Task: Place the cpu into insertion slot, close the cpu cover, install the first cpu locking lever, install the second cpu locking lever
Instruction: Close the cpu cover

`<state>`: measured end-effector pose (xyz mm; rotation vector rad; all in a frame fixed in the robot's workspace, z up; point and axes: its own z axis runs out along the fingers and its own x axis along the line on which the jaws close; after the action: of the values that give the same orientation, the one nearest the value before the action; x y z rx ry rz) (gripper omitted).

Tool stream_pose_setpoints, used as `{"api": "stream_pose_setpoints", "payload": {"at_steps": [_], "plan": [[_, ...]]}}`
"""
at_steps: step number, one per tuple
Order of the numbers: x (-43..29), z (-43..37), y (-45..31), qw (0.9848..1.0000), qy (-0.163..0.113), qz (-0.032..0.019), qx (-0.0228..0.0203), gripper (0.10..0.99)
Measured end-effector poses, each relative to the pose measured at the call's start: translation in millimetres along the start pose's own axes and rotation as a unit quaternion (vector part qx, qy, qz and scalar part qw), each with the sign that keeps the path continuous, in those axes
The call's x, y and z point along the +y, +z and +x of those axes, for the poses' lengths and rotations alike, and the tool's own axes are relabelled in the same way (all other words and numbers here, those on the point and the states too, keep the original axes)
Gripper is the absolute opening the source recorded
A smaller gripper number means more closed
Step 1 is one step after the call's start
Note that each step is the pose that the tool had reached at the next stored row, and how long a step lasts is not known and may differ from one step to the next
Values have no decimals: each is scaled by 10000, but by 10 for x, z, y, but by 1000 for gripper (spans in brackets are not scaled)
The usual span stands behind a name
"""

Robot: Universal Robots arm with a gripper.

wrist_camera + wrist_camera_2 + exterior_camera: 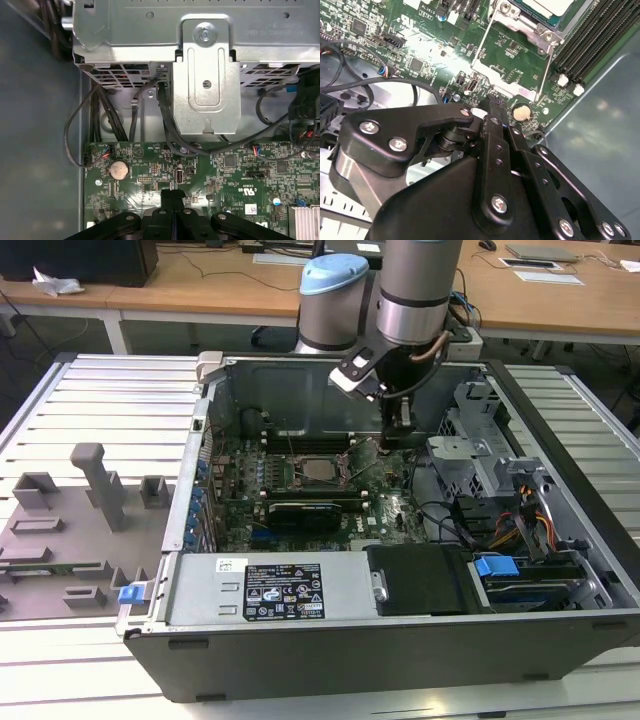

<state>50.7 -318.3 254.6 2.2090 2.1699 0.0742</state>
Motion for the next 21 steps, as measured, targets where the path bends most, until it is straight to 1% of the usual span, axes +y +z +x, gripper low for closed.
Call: {"api": "stream_pose_setpoints", "payload": {"at_steps": [2, 4, 7, 8, 9, 10, 11, 12, 13, 14, 18, 21], "plan": [[13, 0, 37, 10000, 0, 30, -1, 106], [19, 0, 59, 10000, 0, 48, -1, 106], [19, 0, 62, 10000, 0, 50, -1, 106], [20, 0, 63, 10000, -1, 62, 0, 106], [20, 0, 65, 9999, 1, 131, 5, 106], [20, 0, 67, 9998, 1, 221, 9, 106], [22, 0, 70, 9995, 2, 326, 14, 106], [25, 1, 73, 9989, 3, 468, 25, 106], [26, 1, 75, 9984, 3, 570, 31, 106], [26, 0, 74, 9983, 3, 581, 31, 106], [25, 0, 75, 9983, 4, 585, 32, 106], [1, 1, 73, 9983, 3, 585, 31, 106]]}}
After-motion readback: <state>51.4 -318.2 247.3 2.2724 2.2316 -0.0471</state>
